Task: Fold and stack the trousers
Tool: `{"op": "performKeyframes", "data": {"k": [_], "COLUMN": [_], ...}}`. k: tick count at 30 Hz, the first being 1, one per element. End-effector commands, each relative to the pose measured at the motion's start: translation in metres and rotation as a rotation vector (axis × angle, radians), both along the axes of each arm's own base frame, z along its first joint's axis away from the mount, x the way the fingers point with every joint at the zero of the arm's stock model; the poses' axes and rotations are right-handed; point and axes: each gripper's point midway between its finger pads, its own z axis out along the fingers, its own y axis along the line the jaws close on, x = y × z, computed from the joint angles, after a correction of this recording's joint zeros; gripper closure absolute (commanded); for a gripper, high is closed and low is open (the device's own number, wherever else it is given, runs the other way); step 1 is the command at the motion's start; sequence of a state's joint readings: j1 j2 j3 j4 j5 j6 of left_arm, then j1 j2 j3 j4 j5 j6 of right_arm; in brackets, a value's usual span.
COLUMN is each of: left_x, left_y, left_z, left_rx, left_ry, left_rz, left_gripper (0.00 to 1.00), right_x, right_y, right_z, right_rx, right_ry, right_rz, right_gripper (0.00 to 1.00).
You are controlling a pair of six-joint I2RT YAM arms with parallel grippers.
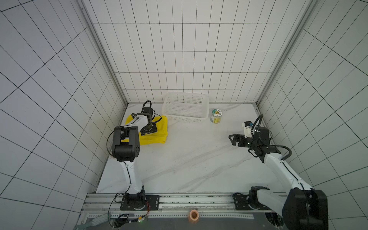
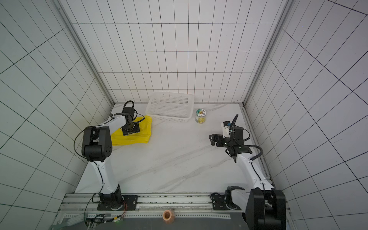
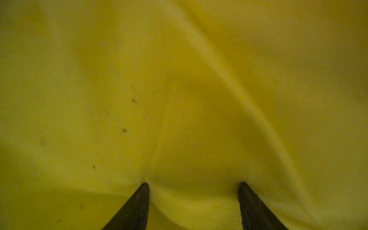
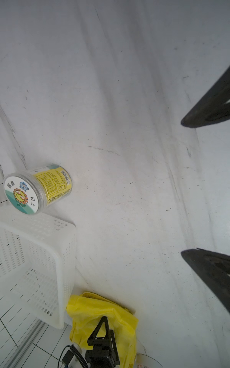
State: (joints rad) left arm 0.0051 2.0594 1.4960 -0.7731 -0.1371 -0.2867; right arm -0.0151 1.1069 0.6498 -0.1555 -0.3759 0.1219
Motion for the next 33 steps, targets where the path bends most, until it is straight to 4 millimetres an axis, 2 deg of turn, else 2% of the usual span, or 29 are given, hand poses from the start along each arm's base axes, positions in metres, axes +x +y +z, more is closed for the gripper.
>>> {"op": "performKeyframes", "data": {"k": [1, 5, 8, 13, 16, 19, 22, 26, 28, 30, 33], "left_x": [0.023, 0.044, 0.062, 0.079, 0.088, 0.102, 0.117, 0.124, 0.119, 0.107, 0.08], "left_y": [0.026, 0.043, 0.038, 0.029, 0.033, 0.027, 0.019, 0.001, -0.01, -0.018, -0.018], "left_z": [-0.021, -0.033, -0.039, -0.036, -0.032, -0.024, -0.002, 0.044, 0.07, 0.097, 0.121], "left_rx": [0.02, 0.037, 0.024, 0.063, 0.092, 0.083, 0.077, 0.069, 0.027, -0.001, 0.038], "left_ry": [-0.022, 0.001, -0.005, -0.007, 0.008, -0.066, -0.154, -0.275, -0.352, -0.439, -0.54], "left_rz": [0.018, 0.005, -0.038, -0.145, -0.157, -0.16, -0.179, -0.228, -0.25, -0.274, -0.299], "left_gripper": [0.31, 0.31, 0.36, 0.37, 0.36, 0.35, 0.32, 0.28, 0.27, 0.24, 0.21], "right_x": [0.011, 0.012, 0.012, 0.013, 0.015, 0.022, 0.031, 0.046, 0.053, 0.06, 0.068], "right_y": [-0.002, -0.002, -0.002, -0.004, -0.003, -0.002, -0.005, -0.015, -0.026, -0.041, -0.069], "right_z": [0.034, 0.032, 0.03, 0.03, 0.028, 0.03, 0.033, 0.037, 0.036, 0.036, 0.04], "right_rx": [-0.02, -0.018, -0.02, -0.031, -0.025, -0.01, -0.018, -0.04, -0.056, -0.091, -0.136], "right_ry": [-0.07, -0.061, -0.052, -0.047, -0.042, -0.057, -0.076, -0.124, -0.145, -0.188, -0.282], "right_rz": [0.003, 0.006, 0.007, 0.003, 0.007, -0.002, -0.018, -0.059, -0.107, -0.165, -0.284], "right_gripper": [0.06, 0.06, 0.06, 0.06, 0.06, 0.06, 0.05, 0.03, 0.03, 0.02, 0.01]}}
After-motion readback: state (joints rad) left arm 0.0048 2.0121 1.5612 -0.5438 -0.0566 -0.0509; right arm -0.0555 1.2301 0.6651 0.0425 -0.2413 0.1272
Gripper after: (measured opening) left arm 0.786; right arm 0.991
